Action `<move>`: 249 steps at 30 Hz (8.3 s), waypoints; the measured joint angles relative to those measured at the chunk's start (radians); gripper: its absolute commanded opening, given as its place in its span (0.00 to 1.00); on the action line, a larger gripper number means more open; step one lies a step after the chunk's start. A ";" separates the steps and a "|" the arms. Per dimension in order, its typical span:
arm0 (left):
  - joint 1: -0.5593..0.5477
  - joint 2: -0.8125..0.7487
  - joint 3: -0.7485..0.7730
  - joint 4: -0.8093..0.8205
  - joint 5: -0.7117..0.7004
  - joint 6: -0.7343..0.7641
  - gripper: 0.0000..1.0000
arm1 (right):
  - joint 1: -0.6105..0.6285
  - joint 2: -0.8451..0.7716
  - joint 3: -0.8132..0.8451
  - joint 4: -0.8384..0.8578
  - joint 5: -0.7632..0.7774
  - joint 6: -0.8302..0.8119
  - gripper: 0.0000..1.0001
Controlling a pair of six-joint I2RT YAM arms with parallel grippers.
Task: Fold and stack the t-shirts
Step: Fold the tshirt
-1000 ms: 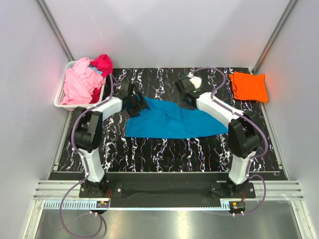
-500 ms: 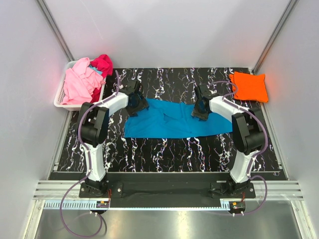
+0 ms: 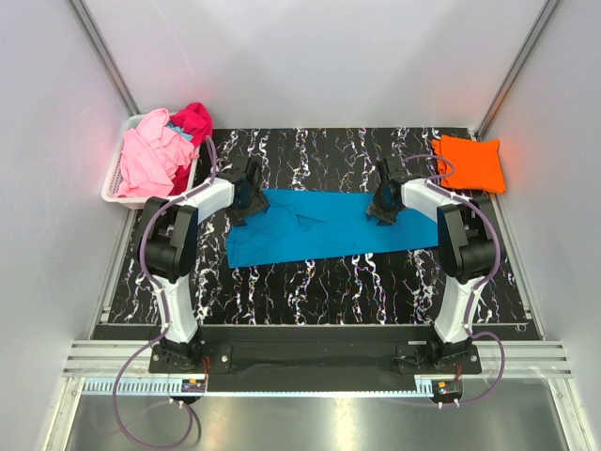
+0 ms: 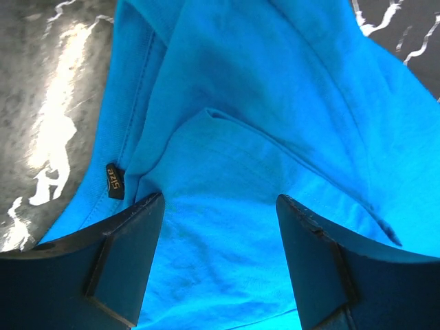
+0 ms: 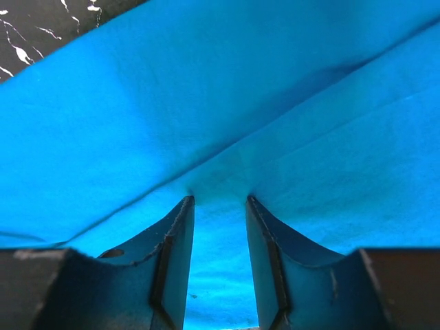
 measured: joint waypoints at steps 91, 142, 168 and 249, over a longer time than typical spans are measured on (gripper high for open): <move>0.095 0.460 0.726 -0.041 0.364 0.028 0.87 | 0.450 -0.324 -0.072 -0.288 -0.210 0.064 0.47; -0.613 0.053 -0.069 0.408 0.548 -0.067 0.92 | 0.135 0.861 1.331 -0.351 -0.813 -0.472 0.48; -0.618 -0.351 -0.507 0.354 0.393 0.064 0.92 | -0.006 0.913 1.359 -0.055 -0.684 -0.073 0.49; -0.534 -0.629 -0.831 0.492 0.301 -0.317 0.83 | 0.294 -0.879 -0.809 0.003 -0.211 0.059 0.48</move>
